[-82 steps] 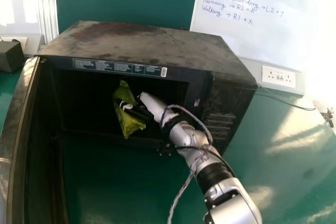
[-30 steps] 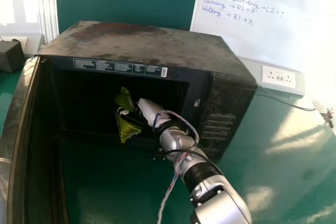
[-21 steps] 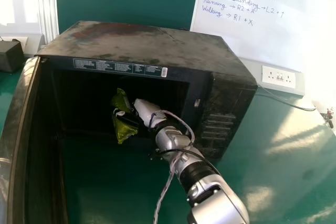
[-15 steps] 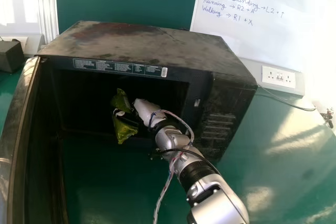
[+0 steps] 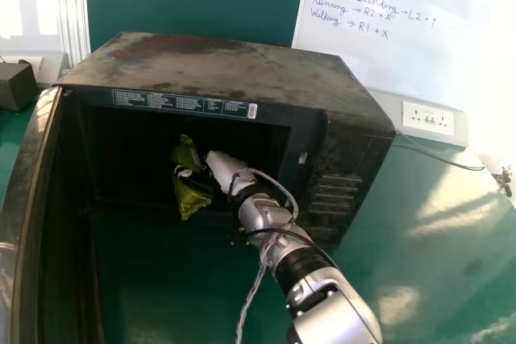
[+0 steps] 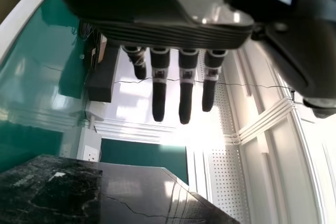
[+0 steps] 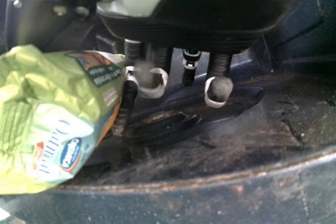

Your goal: Put biscuit inside oven

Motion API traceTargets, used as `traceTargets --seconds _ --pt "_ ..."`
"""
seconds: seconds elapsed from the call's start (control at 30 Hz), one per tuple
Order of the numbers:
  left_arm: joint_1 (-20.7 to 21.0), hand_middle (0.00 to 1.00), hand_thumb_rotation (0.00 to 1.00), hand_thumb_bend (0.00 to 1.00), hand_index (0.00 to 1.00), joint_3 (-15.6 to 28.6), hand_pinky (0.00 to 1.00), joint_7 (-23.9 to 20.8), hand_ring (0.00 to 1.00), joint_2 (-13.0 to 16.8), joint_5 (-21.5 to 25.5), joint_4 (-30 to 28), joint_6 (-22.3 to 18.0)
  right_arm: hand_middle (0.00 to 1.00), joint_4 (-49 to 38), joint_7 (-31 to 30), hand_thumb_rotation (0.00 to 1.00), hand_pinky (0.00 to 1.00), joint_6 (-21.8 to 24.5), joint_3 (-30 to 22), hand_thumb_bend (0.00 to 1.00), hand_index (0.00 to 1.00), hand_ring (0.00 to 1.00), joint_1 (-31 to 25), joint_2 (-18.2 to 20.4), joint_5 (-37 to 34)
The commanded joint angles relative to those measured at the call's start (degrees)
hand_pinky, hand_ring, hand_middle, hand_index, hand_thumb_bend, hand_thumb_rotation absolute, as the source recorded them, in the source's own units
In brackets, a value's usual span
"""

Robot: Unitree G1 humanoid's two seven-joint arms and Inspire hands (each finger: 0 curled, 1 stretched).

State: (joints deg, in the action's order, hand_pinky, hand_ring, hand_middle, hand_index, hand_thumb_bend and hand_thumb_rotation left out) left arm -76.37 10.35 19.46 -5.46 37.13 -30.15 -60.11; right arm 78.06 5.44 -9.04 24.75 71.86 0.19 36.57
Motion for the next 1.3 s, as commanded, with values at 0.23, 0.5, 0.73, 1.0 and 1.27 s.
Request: traceTargets --seconds 0.23,0.5,0.73,1.0,1.27 --pt "-1.13 0.72 0.65 0.73 0.84 -0.09 0.69 0.54 0.67 -0.67 1.25 1.85 -1.08 0.31 0.21 0.83 0.05 0.0 -0.19 -0.59 0.52 0.48 0.04 1.44 0.11 -0.5" --pt "-2.22 0.72 0.66 0.74 0.84 -0.23 0.69 2.5 0.67 0.4 3.39 2.37 -0.79 0.7 0.15 1.04 0.12 0.14 -0.26 -0.33 0.9 0.67 0.58 1.31 0.2 -0.29" --pt "-2.93 0.74 0.69 0.75 0.83 -0.44 0.75 2.99 0.7 0.62 3.01 1.56 -0.37 0.81 0.15 1.53 0.18 0.22 -0.31 0.87 0.88 0.78 0.75 1.15 0.09 0.91" --pt "-2.98 0.72 0.64 0.75 0.84 -0.37 0.7 3.18 0.68 0.82 3.34 1.38 0.5 0.81 -0.01 1.15 0.19 0.22 -1.03 -0.31 0.88 0.77 0.75 0.33 0.08 -0.43" --pt "-2.52 0.74 0.68 0.75 0.85 0.56 0.83 3.37 0.7 0.9 3.14 1.55 0.85 0.81 -0.74 1.35 0.21 0.2 -4.12 -0.47 0.86 0.76 0.75 -0.99 -0.67 -0.84"
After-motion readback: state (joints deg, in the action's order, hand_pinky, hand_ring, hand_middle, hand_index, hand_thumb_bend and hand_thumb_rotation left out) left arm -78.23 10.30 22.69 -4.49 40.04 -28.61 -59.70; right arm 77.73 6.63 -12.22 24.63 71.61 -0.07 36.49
